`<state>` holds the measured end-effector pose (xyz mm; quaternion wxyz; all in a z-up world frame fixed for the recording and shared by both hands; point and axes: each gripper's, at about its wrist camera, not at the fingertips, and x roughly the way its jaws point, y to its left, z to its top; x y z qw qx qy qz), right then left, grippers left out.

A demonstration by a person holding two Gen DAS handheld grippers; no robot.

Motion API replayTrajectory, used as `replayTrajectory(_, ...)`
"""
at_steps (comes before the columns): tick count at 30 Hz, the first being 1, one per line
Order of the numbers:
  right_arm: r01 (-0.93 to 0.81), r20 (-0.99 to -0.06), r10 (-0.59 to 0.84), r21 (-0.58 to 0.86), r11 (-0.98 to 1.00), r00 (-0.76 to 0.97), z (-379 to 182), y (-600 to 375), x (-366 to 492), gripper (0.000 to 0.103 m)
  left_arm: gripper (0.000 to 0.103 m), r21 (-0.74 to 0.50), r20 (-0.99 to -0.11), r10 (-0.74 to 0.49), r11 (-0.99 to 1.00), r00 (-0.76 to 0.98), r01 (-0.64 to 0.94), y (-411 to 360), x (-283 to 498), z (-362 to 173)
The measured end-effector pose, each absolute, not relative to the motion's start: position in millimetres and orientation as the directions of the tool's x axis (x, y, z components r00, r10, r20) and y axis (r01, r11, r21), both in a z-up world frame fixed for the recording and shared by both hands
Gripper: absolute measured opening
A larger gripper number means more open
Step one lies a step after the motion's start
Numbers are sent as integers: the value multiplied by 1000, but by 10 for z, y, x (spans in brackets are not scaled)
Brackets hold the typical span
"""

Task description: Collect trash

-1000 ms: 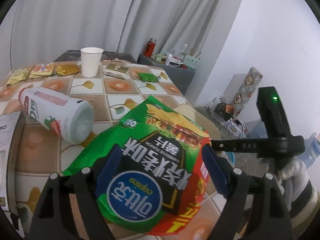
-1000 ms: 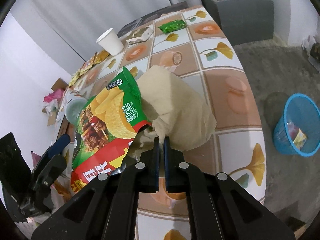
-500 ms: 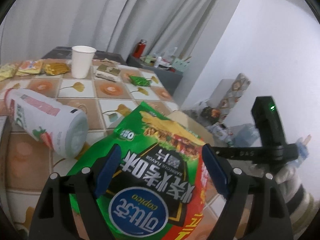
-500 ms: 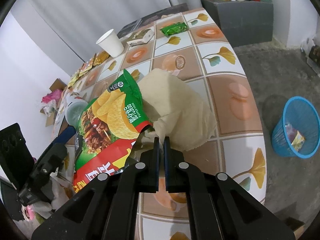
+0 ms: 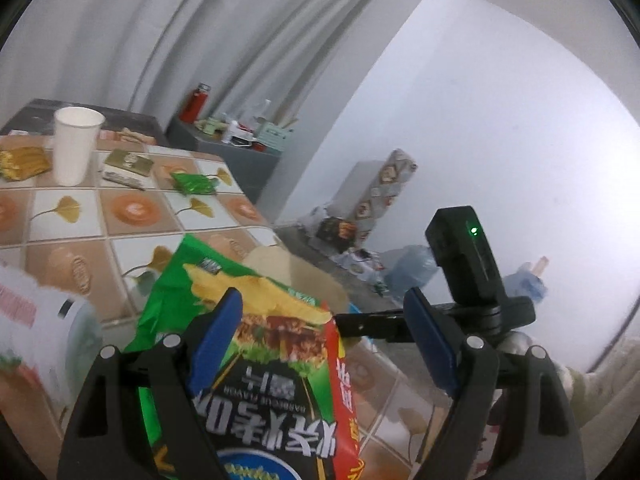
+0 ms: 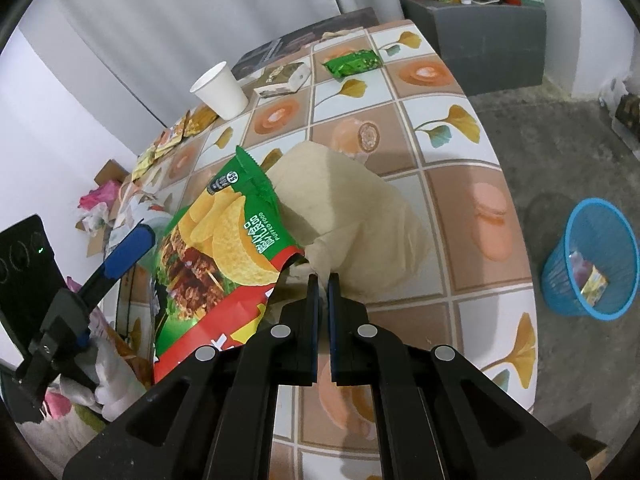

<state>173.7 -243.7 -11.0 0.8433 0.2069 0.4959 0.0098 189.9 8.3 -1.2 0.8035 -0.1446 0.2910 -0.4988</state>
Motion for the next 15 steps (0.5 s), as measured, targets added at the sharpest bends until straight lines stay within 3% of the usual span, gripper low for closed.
replayTrajectory(15, 227, -838, 183, 339, 913, 515, -105, -2510, 1781, 3, 80, -647, -338, -924, 364, 177, 670, 84, 2671, -153)
